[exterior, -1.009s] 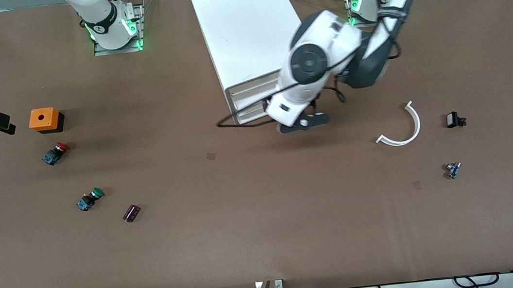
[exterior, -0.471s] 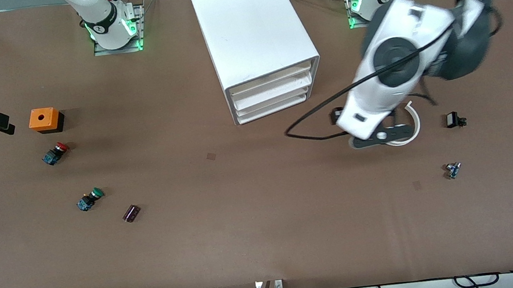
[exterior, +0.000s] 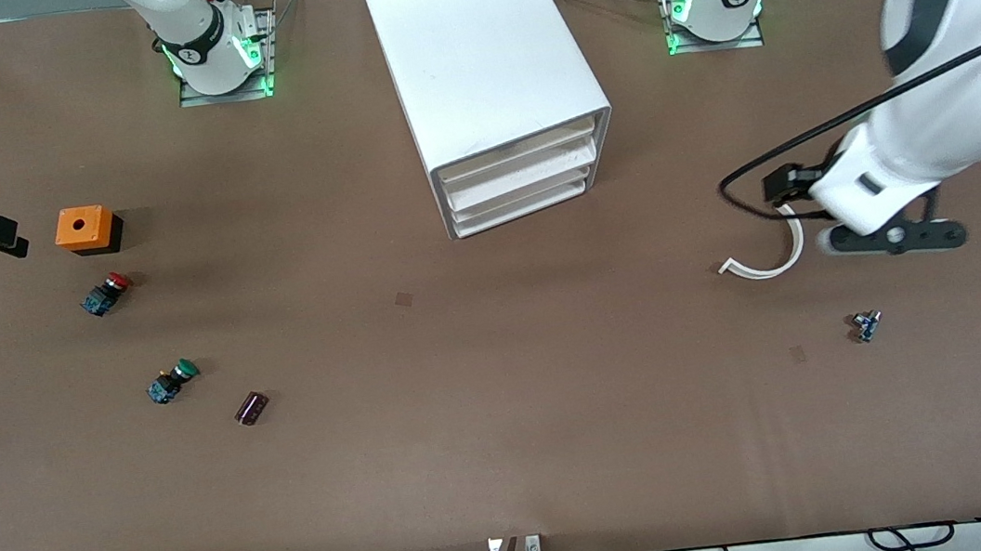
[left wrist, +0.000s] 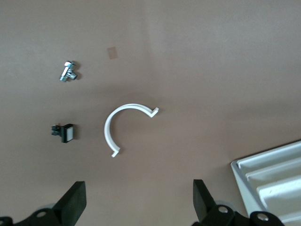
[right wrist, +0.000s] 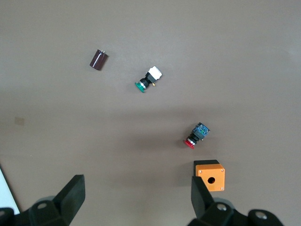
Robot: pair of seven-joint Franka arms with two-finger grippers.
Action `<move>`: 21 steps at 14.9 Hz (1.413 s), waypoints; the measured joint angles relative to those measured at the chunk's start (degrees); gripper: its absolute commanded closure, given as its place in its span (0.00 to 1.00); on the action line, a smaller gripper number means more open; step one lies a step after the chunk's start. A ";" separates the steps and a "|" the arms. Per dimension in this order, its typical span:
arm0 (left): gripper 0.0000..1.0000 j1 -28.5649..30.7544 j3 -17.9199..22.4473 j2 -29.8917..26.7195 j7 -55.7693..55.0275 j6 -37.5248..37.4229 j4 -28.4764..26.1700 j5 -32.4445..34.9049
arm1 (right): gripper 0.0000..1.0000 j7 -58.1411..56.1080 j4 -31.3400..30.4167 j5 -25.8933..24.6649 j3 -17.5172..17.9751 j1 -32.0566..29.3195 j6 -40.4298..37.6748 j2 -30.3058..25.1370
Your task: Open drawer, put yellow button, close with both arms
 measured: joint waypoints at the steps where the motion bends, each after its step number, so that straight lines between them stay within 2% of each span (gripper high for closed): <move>1: 0.00 -0.21 2.09 -1.46 2.33 0.07 -0.90 -1.29 | 0.00 0.00 0.00 0.00 0.00 0.00 0.00 0.00; 3: 0.00 -0.42 6.45 -5.21 7.78 3.07 -5.21 -4.19 | 0.00 0.00 0.01 0.00 0.00 0.00 -0.64 -0.04; 4: 0.00 -0.42 8.05 -7.62 9.95 7.02 -8.90 -4.84 | 0.00 -0.01 0.01 0.00 0.00 0.00 -0.94 -0.07; 7: 0.00 -0.69 10.76 -14.91 10.90 16.37 -20.59 -5.26 | 0.00 -0.03 0.01 0.00 0.12 0.00 -1.12 -0.16; 9: 0.00 -1.20 11.61 -18.08 10.73 20.06 -24.63 -5.34 | 0.00 -0.03 0.01 0.00 0.31 0.05 -1.16 -0.16; 14: 0.00 -2.72 12.30 -20.95 10.13 20.48 -26.73 -5.40 | 0.00 -0.04 0.01 0.00 0.38 0.05 -1.24 -0.16; 21: 0.00 -3.35 12.34 -20.99 9.46 16.15 -25.21 -5.40 | 0.00 -0.04 -0.30 0.00 0.42 0.05 -0.96 -0.16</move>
